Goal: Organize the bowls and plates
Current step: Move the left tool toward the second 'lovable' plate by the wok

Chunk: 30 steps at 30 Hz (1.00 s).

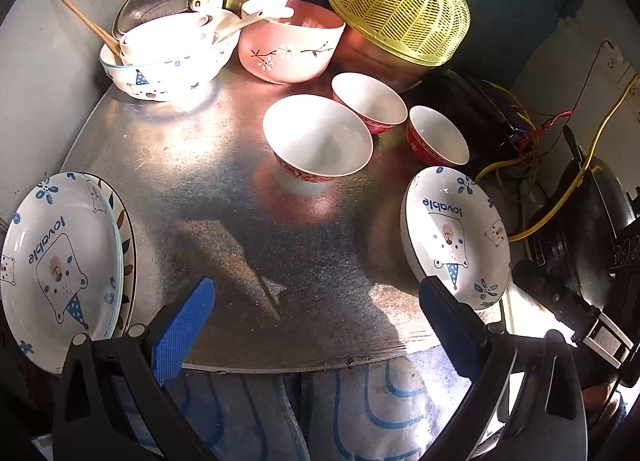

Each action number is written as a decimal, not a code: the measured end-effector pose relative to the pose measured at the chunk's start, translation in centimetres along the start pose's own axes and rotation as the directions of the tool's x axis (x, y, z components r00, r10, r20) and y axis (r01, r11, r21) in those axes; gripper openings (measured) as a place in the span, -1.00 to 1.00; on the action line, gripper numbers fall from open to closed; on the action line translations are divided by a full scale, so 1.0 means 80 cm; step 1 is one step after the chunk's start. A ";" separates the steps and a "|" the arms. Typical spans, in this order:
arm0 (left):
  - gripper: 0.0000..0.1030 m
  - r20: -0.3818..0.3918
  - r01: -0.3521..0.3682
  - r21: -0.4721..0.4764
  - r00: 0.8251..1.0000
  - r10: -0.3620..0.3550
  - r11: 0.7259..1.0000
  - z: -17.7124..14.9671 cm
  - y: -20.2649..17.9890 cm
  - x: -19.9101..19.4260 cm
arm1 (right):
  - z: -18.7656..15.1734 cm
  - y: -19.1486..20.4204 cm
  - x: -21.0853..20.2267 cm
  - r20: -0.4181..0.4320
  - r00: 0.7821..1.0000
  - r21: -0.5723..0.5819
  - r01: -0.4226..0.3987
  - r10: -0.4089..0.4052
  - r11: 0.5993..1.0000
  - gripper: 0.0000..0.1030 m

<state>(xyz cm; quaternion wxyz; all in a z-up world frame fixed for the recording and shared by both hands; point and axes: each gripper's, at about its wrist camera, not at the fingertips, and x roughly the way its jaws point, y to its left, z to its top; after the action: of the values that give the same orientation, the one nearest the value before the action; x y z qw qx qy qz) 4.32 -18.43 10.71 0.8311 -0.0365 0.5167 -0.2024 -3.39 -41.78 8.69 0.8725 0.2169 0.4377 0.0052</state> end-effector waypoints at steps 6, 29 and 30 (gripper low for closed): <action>0.99 -0.026 0.014 0.017 1.000 -0.014 1.000 0.001 -0.016 0.015 | -0.006 -0.032 -0.009 0.009 1.000 0.055 0.030 -0.030 0.998 1.00; 0.97 -0.093 0.118 0.008 0.989 -0.117 0.993 0.023 -0.068 0.095 | -0.006 -0.111 -0.001 0.097 0.988 0.215 0.099 -0.122 0.972 0.47; 0.97 -0.098 0.117 0.006 0.988 -0.116 0.993 0.023 -0.068 0.100 | -0.004 -0.112 0.004 0.092 0.988 0.215 0.100 -0.122 0.971 0.38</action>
<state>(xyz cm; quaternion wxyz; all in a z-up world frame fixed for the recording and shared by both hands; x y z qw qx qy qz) 7.40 -26.71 6.32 0.7920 -0.0518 0.5522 -0.2553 -5.07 -49.73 4.81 0.8654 0.2829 0.4010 -0.1014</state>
